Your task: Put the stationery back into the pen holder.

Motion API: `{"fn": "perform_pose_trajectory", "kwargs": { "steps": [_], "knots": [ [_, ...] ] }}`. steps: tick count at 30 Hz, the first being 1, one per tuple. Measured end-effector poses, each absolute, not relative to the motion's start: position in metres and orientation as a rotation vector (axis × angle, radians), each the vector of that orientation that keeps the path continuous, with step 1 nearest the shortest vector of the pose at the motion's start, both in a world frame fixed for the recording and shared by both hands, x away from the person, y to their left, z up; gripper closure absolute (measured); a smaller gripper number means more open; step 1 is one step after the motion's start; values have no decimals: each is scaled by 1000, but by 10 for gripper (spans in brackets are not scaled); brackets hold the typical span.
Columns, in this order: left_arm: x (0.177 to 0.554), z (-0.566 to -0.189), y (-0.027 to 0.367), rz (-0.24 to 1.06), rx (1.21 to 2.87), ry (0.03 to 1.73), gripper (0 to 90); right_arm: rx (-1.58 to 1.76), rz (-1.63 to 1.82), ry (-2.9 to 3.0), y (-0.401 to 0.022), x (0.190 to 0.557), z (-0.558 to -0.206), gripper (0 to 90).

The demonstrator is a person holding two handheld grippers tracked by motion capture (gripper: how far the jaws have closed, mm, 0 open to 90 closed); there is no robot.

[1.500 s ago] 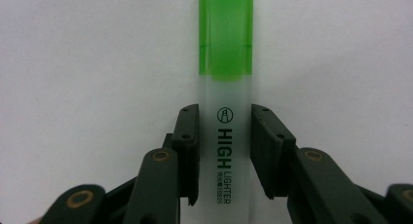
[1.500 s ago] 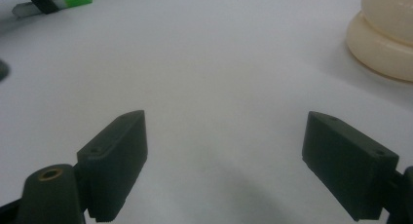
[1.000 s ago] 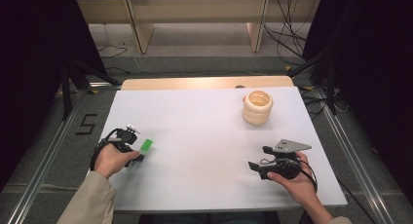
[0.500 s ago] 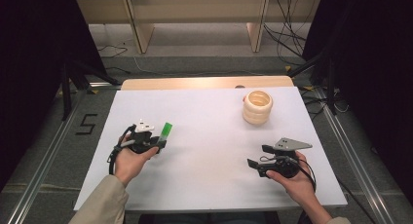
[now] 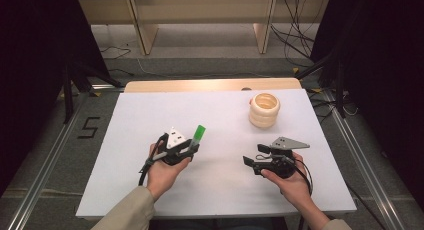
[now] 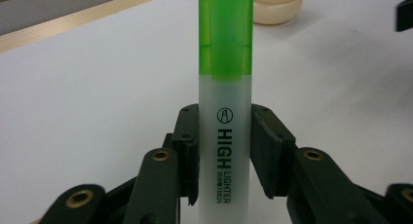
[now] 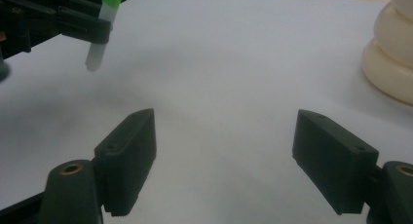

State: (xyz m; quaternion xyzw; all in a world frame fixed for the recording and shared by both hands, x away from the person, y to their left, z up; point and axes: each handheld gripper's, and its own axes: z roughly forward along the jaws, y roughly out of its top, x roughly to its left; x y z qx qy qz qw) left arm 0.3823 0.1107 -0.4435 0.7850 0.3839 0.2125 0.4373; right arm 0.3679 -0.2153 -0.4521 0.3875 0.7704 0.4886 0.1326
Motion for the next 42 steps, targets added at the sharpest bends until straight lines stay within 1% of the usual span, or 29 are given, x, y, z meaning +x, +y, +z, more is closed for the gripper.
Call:
{"fn": "perform_pose_trajectory", "kwargs": {
  "steps": [1, 2, 3, 8, 16, 26, 34, 37, 38, 42],
  "knots": [
    [380, -445, 100, 531, 1954, 934, 663, 1125, 1427, 2232, -212, 369, -452, 253],
    [380, -445, 100, 531, 1954, 934, 663, 1128, 1435, 2231, -209, 370, -451, 255],
    [379, -446, 89, 533, 1962, 914, 663, 1126, 1443, 2232, -207, 372, -451, 259],
    [375, -450, 66, 520, 1986, 872, 663, 1137, 1490, 2225, -195, 377, -449, 289],
    [372, -455, 43, 504, 2009, 836, 662, 1154, 1557, 2222, -179, 387, -446, 339],
    [370, -456, 32, 505, 2004, 811, 662, 1178, 1589, 2222, -164, 394, -446, 420],
    [369, -454, 32, 525, 1997, 802, 662, 1192, 1596, 2222, -160, 396, -447, 486],
    [369, -454, 32, 527, 1991, 801, 661, 1202, 1608, 2225, -159, 396, -447, 531],
    [369, -454, 32, 527, 1991, 801, 661, 1202, 1608, 2225, -159, 396, -447, 531],
    [369, -453, 31, 534, 1974, 800, 661, 1216, 1635, 2225, -160, 397, -447, 621]
  ]
}}
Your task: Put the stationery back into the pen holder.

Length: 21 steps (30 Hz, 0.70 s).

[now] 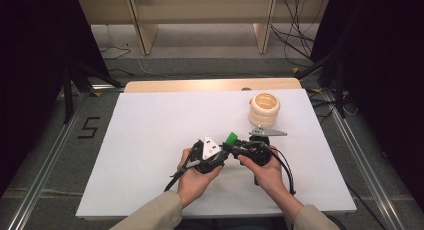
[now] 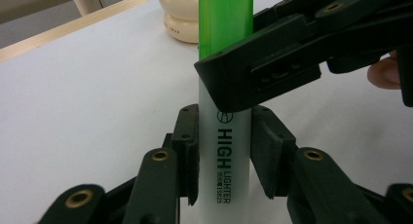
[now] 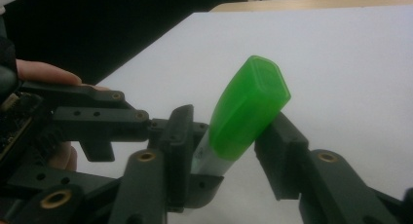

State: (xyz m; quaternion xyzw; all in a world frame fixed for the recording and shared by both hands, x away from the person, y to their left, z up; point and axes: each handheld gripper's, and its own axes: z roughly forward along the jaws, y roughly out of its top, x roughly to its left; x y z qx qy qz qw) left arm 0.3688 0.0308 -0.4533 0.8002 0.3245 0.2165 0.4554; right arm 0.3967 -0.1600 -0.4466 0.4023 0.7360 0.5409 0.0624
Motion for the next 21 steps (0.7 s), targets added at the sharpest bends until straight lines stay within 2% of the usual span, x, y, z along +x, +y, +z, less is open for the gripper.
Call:
{"fn": "perform_pose_trajectory", "kwargs": {
  "steps": [8, 17, 21],
  "knots": [
    [369, -452, 30, 538, 1956, 785, 661, 1231, 1692, 2206, -164, 397, -444, 724],
    [370, -450, 31, 555, 1943, 745, 651, 1195, 1697, 2194, -164, 394, -438, 745],
    [370, -449, 35, 551, 1973, 741, 555, 1166, 1674, 2173, -165, 394, -434, 746]
  ]
}}
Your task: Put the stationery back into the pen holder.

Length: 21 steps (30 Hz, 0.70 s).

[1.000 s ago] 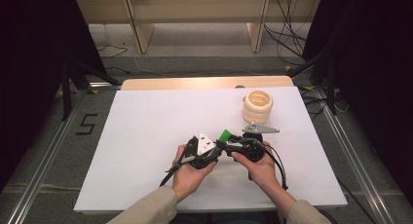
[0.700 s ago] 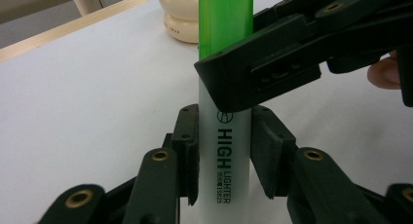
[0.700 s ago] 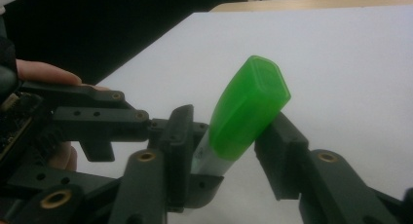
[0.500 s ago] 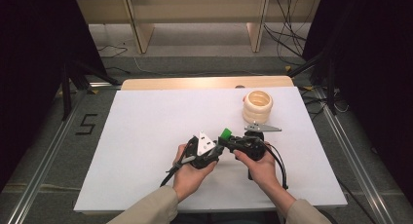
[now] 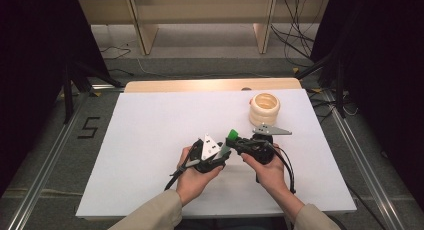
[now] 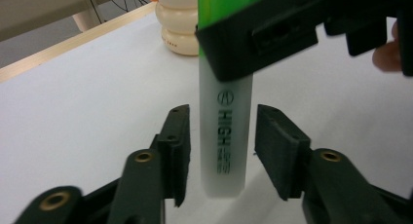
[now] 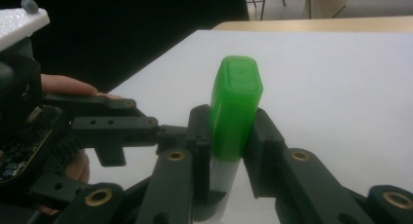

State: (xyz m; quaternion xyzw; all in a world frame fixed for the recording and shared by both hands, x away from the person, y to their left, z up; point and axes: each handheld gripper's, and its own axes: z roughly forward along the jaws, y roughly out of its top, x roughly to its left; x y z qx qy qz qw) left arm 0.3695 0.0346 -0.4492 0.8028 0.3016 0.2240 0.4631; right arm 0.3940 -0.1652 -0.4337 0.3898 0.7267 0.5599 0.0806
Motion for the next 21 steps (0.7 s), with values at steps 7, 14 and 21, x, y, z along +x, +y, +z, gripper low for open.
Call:
{"fn": "perform_pose_trajectory", "kwargs": {
  "steps": [7, 14, 21],
  "knots": [
    [369, -445, 51, 534, 2002, 753, 392, 1155, 1639, 2133, -172, 398, -427, 747],
    [364, -448, 80, 541, 2023, 810, 273, 1153, 1607, 2100, -180, 402, -422, 747],
    [359, -452, 111, 558, 2007, 854, 234, 1148, 1583, 2070, -185, 405, -417, 747]
  ]
}}
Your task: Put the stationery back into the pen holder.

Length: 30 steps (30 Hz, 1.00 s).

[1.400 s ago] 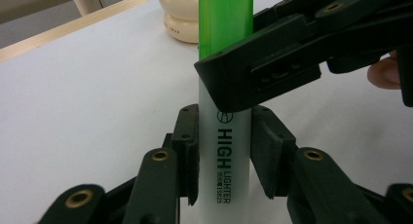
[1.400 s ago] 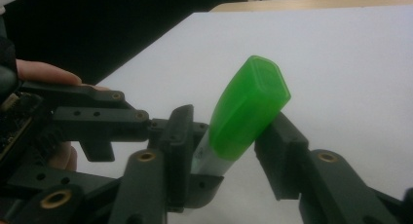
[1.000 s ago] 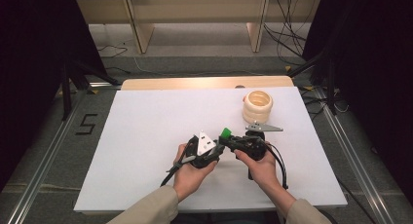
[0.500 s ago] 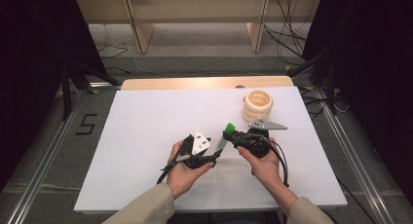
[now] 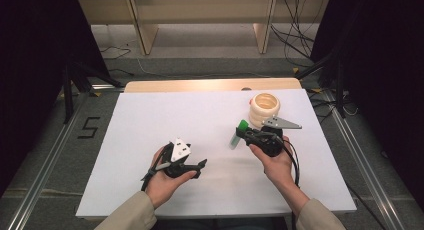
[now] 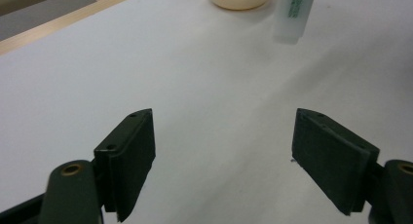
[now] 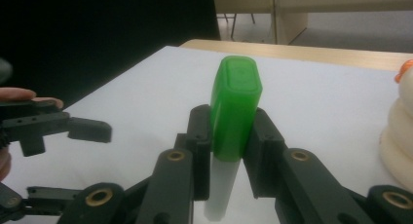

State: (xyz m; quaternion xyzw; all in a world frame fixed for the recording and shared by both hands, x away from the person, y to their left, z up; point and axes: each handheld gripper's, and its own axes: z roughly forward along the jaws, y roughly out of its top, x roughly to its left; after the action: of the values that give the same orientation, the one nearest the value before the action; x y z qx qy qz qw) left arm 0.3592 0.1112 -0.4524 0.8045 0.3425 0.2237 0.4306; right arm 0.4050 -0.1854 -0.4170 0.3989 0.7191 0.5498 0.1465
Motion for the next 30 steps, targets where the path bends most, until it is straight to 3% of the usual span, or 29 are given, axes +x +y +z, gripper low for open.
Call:
{"fn": "perform_pose_trajectory", "kwargs": {
  "steps": [12, 30],
  "knots": [
    [350, -457, 152, 592, 1988, 922, 220, 1171, 1540, 2019, -198, 415, -411, 747],
    [347, -462, 169, 602, 1982, 970, 218, 1197, 1511, 1932, -215, 430, -398, 747]
  ]
}}
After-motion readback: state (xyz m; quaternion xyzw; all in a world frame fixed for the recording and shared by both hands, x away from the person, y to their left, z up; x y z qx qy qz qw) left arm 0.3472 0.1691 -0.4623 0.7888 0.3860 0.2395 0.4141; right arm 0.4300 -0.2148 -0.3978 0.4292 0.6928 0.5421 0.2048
